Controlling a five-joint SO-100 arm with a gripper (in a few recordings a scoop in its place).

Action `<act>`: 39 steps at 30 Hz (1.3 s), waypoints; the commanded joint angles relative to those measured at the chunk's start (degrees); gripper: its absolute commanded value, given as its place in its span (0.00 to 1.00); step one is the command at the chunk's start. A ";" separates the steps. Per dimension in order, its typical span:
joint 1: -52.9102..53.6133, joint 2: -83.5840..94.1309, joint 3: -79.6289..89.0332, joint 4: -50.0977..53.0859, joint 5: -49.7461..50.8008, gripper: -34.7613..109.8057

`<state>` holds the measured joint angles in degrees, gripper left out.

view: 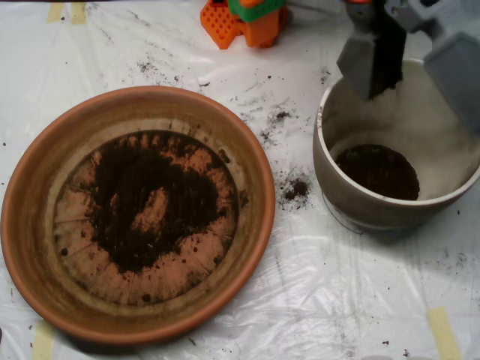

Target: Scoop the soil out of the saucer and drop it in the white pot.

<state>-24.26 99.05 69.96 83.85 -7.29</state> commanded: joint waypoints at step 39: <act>60.47 -4.39 41.66 -26.72 4.92 0.54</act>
<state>33.22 98.17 118.12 57.13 -1.58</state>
